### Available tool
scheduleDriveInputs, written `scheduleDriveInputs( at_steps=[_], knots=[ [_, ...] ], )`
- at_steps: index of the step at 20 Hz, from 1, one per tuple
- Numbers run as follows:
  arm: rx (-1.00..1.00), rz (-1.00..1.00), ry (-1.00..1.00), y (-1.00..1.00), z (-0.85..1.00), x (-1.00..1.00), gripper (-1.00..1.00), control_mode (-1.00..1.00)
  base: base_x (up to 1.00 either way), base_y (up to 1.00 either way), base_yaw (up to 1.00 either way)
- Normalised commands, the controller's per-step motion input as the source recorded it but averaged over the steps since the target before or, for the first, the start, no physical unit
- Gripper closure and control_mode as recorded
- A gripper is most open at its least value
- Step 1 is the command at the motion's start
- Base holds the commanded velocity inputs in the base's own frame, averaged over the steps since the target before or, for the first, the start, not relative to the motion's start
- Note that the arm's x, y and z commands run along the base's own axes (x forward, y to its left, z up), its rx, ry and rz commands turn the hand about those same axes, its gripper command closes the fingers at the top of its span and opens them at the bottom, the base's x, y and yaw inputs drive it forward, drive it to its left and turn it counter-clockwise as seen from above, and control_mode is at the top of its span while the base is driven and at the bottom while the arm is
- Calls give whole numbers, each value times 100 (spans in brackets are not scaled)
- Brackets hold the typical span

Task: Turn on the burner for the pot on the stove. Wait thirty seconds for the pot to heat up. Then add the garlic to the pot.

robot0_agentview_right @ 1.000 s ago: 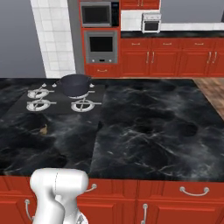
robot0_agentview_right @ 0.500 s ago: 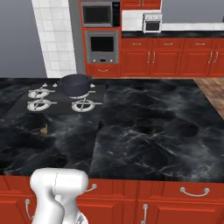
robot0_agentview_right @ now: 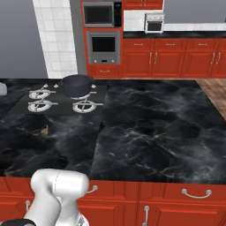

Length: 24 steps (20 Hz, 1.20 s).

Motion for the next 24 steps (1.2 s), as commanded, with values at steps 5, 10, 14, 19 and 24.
scheduleDriveInputs(
  at_steps=[5, 10, 14, 19, 24],
  knots=[
    [7, 0, 49, 3, 1, 43, -100, -100, 0, 0, 0],
    [5, 1, 32, 4, -1, 30, -100, -100, 0, 0, 0],
    [0, 0, 0, 0, 0, 2, -100, -100, 0, 0, 0],
    [0, 0, 7, 8, -15, 28, -100, -100, 0, 0, 0],
    [7, 0, 14, 0, -40, 15, -100, -100, 0, 0, 0]
  ],
)
